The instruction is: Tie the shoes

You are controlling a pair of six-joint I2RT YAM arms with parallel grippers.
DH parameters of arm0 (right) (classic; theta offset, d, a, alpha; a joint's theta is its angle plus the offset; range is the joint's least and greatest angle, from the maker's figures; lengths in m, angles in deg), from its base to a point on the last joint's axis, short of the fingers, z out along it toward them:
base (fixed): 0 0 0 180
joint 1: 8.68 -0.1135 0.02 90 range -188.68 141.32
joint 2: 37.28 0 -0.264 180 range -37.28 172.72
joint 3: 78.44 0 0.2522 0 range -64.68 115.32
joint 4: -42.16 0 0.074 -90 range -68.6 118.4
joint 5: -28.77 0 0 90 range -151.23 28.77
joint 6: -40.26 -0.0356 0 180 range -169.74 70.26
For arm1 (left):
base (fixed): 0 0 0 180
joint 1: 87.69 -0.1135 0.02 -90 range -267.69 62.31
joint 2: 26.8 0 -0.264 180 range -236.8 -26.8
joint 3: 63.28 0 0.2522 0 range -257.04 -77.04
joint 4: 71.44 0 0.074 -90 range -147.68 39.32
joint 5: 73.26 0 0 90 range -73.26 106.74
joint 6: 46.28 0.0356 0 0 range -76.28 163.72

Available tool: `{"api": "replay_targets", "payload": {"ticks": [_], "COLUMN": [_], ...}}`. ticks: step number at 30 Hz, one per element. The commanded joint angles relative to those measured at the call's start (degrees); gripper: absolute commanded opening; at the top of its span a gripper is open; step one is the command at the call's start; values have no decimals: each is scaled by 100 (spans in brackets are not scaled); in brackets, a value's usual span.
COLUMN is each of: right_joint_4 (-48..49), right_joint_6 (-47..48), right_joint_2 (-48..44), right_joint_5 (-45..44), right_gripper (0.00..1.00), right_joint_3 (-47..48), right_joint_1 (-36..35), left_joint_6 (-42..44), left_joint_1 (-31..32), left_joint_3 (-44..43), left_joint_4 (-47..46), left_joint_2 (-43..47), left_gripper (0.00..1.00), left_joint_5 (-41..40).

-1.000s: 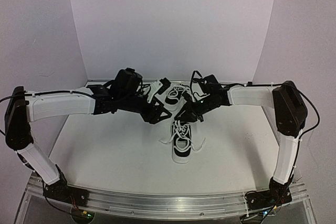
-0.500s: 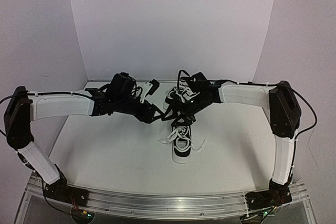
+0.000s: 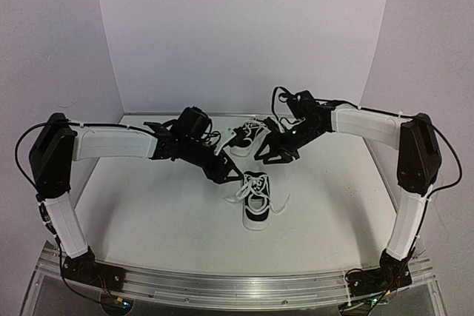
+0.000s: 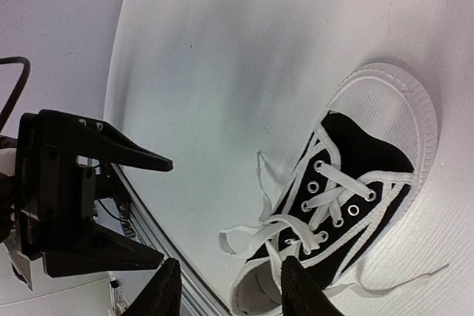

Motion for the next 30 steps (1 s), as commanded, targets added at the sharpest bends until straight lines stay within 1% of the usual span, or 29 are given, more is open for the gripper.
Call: {"api": "replay_targets", "payload": {"ticks": [1,5,11,13,16,18,21,26,30], "right_joint_4": [-281,-323,-419,-457,-505,-535,-592,-667,-702], "right_joint_6": [580,753,949,1004,1066,1098,1153,1239,1282], "right_joint_2": [365,607,894,984,1059,1086,1089,1033,1021], "right_joint_5": [-99,-16,-25,-37,-28,-20,-25,24,82], "right_gripper": [38,35,33,32,28,25,21,20,20], "right_joint_3": [142,290,429,479,567,589,579,485,487], "right_joint_1": [-95,-98,-98,-100,-102,-102,-101,-101,-101], "left_joint_6": [235,-1,-161,-172,-167,-159,-153,-113,-30], "left_joint_1": [65,65,65,65,67,63,51,5,-31], "left_joint_3": [-335,-317,-359,-375,-418,-461,-565,-745,-859], "left_joint_4": [225,96,76,76,107,149,273,510,655], "left_joint_2": [-313,-491,-710,-754,-819,-866,-950,-1072,-1136], "left_gripper": [65,66,67,67,65,62,55,42,37], "left_joint_5": [257,370,584,607,618,597,489,260,174]}}
